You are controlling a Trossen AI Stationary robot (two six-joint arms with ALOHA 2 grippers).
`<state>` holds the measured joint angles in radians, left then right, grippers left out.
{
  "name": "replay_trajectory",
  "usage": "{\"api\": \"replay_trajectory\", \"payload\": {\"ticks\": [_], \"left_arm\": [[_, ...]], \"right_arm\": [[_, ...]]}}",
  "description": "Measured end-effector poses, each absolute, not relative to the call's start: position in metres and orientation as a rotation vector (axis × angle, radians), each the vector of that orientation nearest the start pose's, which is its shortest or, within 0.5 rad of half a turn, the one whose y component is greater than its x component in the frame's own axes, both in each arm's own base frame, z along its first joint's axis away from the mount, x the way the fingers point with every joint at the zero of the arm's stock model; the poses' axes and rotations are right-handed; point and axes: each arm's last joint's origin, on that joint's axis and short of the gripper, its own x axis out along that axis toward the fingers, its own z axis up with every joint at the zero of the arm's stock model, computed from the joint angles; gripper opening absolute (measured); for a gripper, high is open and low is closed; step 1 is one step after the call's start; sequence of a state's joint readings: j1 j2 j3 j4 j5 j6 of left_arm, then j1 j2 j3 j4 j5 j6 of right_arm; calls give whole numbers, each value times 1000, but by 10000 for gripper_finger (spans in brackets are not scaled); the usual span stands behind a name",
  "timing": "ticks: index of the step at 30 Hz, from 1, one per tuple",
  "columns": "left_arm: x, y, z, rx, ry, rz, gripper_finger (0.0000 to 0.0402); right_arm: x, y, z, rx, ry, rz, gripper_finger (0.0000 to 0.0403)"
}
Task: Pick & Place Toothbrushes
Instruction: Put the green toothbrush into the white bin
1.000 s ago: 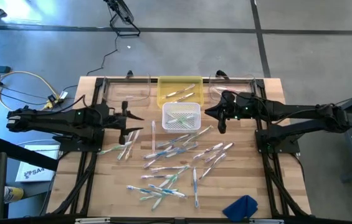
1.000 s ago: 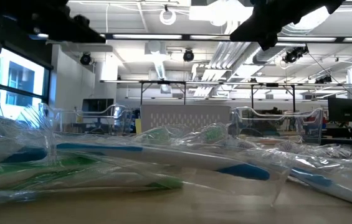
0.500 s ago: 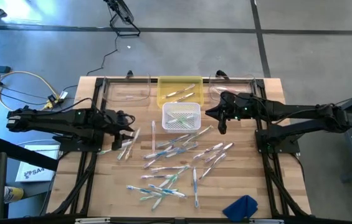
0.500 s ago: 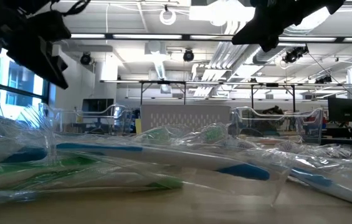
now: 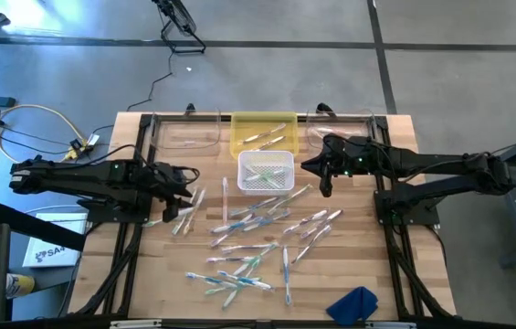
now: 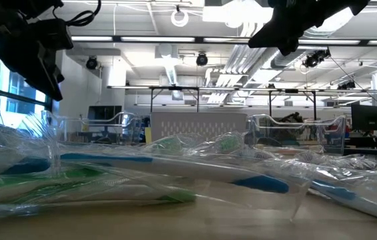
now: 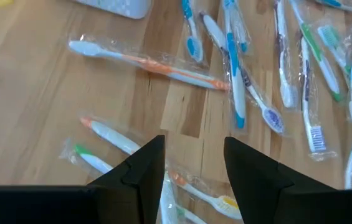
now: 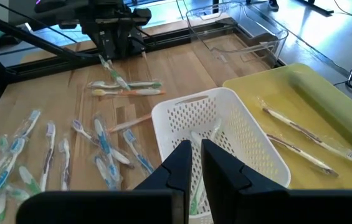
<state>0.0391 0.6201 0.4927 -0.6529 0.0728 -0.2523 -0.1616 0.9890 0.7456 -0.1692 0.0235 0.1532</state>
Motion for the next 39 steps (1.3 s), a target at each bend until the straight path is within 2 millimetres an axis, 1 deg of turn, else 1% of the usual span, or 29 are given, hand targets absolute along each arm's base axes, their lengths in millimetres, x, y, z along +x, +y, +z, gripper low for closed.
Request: {"api": "replay_trajectory", "payload": {"ticks": [6, 8, 12, 16, 27, 39], "left_arm": [[122, 2, 216, -259, 811, 28, 161], [118, 1, 212, -244, 871, 8, 161], [109, 1, 202, -252, 1029, 26, 161], [107, 1, 195, -266, 1137, 36, 161], [119, 1, 183, -261, 1274, 52, 161], [131, 2, 175, -268, 1307, 54, 161]], "right_arm": [[213, -35, 284, 179, 399, -214, 28], [213, -35, 284, 179, 399, -214, 28], [213, -35, 284, 179, 403, -214, 28], [213, -35, 284, 179, 406, -215, 28], [212, -35, 284, 179, 406, -217, 28], [212, -35, 284, 179, 408, -217, 28]]}}
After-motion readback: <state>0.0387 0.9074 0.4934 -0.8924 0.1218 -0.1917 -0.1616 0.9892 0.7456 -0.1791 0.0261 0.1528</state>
